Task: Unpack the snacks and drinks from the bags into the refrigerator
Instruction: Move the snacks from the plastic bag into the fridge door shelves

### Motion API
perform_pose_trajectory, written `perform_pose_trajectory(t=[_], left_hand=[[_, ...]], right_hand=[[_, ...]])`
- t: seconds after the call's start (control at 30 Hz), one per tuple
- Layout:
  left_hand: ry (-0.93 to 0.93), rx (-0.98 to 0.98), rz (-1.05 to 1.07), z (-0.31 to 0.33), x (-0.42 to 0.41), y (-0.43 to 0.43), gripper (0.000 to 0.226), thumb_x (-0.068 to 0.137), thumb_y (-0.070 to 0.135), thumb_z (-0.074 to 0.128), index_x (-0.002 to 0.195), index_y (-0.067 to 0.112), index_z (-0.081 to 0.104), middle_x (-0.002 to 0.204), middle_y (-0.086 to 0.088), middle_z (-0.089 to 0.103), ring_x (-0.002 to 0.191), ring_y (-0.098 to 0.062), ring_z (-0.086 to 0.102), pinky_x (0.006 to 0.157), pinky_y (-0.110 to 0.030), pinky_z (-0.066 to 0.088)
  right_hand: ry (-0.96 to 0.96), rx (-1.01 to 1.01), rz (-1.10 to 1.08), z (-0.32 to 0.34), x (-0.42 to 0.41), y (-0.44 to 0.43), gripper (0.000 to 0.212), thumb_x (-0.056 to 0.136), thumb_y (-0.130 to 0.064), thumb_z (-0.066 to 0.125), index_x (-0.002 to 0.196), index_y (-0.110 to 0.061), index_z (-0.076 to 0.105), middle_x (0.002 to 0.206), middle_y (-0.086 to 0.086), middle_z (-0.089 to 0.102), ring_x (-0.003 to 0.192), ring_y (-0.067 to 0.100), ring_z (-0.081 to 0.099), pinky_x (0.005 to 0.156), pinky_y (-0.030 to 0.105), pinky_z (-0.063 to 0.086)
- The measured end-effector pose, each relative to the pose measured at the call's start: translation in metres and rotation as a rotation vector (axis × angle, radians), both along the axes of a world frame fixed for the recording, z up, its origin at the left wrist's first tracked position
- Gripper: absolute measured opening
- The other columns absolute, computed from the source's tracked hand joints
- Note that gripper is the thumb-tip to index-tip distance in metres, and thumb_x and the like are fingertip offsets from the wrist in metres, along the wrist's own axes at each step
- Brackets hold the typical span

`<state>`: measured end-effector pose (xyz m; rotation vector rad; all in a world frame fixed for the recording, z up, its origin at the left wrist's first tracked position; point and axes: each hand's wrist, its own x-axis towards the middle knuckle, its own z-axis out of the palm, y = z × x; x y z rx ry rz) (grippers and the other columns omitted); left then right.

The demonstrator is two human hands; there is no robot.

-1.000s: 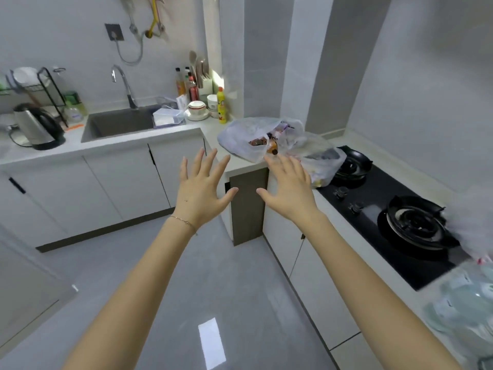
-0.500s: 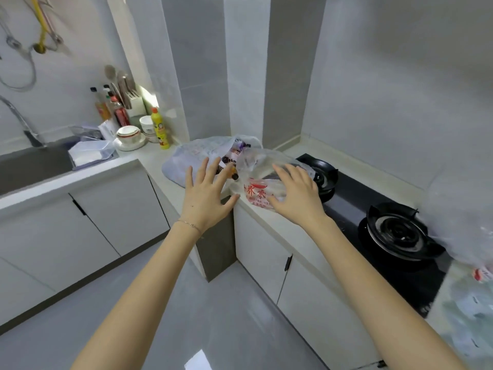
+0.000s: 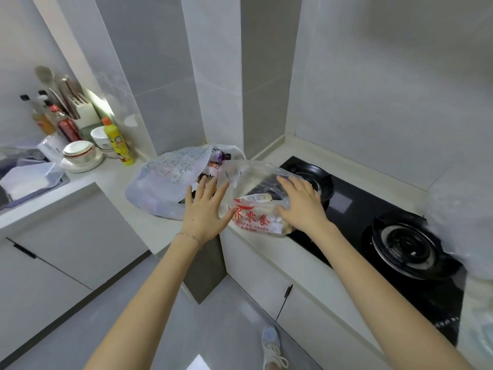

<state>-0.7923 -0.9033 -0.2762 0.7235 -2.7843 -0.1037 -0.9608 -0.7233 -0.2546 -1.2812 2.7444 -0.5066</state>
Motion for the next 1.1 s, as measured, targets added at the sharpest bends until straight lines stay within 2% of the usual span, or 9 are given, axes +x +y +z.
perform_pose_trajectory(t=[0.13,0.4,0.5,0.6,0.67,0.73,0.93,1.1], left_hand=[[-0.035,0.017,-0.01,-0.013,-0.052,-0.029,0.086,0.079,0.071,0.008,0.153,0.03,0.019,0.161,-0.002,0.014,0.15,-0.025,0.003,0.117,-0.051,-0.005],[-0.164,0.061,-0.014,-0.041,-0.139,-0.073,0.088,0.076,0.069,-0.003,0.154,0.03,0.01,0.162,0.0,0.008,0.149,-0.024,-0.005,0.118,-0.049,-0.005],[-0.221,0.11,-0.042,-0.06,-0.156,-0.081,0.09,0.076,0.068,-0.002,0.154,0.027,0.016,0.161,-0.001,0.014,0.149,-0.025,-0.001,0.117,-0.05,-0.005],[-0.296,0.172,-0.075,-0.078,-0.169,-0.084,0.077,0.086,0.065,0.013,0.152,0.027,0.021,0.162,0.0,0.011,0.149,-0.025,-0.003,0.117,-0.052,-0.008],[-0.352,0.212,-0.1,-0.089,-0.179,-0.089,0.062,0.097,0.055,0.03,0.152,0.027,0.021,0.162,0.002,0.008,0.149,-0.024,-0.005,0.117,-0.05,-0.008],[-0.387,0.255,-0.125,-0.1,-0.188,-0.095,0.058,0.099,0.049,0.036,0.151,0.027,0.022,0.162,0.002,0.008,0.149,-0.023,-0.006,0.117,-0.048,-0.008],[-0.48,0.367,-0.192,-0.125,-0.214,-0.107,0.063,0.097,0.041,0.047,0.152,0.026,0.02,0.161,-0.002,0.011,0.149,-0.024,-0.001,0.12,-0.046,-0.002],[-0.617,0.461,-0.195,-0.14,-0.229,-0.12,0.076,0.091,0.037,0.059,0.153,0.026,0.015,0.158,-0.006,0.017,0.146,-0.027,0.014,0.118,-0.044,0.017]], right_hand=[[-0.016,0.007,-0.007,-0.018,-0.048,-0.026,0.071,0.091,-0.039,0.057,0.152,-0.025,0.023,0.156,0.002,0.024,0.143,0.025,0.018,0.116,0.048,0.021],[-0.074,0.097,0.036,-0.049,-0.126,-0.08,0.068,0.094,-0.039,0.053,0.152,-0.024,0.022,0.156,0.003,0.024,0.144,0.027,0.017,0.115,0.046,0.024],[-0.101,0.121,0.062,-0.065,-0.139,-0.095,0.067,0.092,-0.037,0.055,0.151,-0.025,0.025,0.154,0.0,0.029,0.142,0.025,0.024,0.113,0.045,0.028],[-0.156,0.159,0.087,-0.085,-0.149,-0.103,0.07,0.091,-0.037,0.058,0.151,-0.027,0.025,0.154,-0.002,0.031,0.142,0.021,0.028,0.114,0.043,0.028],[-0.181,0.202,0.082,-0.098,-0.155,-0.107,0.072,0.09,-0.039,0.06,0.152,-0.027,0.024,0.154,-0.002,0.032,0.142,0.02,0.028,0.115,0.041,0.027],[-0.193,0.245,0.074,-0.108,-0.16,-0.108,0.07,0.092,-0.037,0.059,0.152,-0.026,0.024,0.154,-0.002,0.032,0.142,0.02,0.028,0.114,0.038,0.026],[-0.263,0.31,0.054,-0.132,-0.162,-0.111,0.065,0.093,-0.026,0.057,0.151,-0.025,0.026,0.151,-0.003,0.036,0.139,0.02,0.031,0.113,0.034,0.025],[-0.313,0.339,-0.001,-0.147,-0.162,-0.115,0.061,0.092,-0.029,0.056,0.148,-0.026,0.031,0.148,-0.004,0.041,0.135,0.021,0.037,0.111,0.034,0.028]])
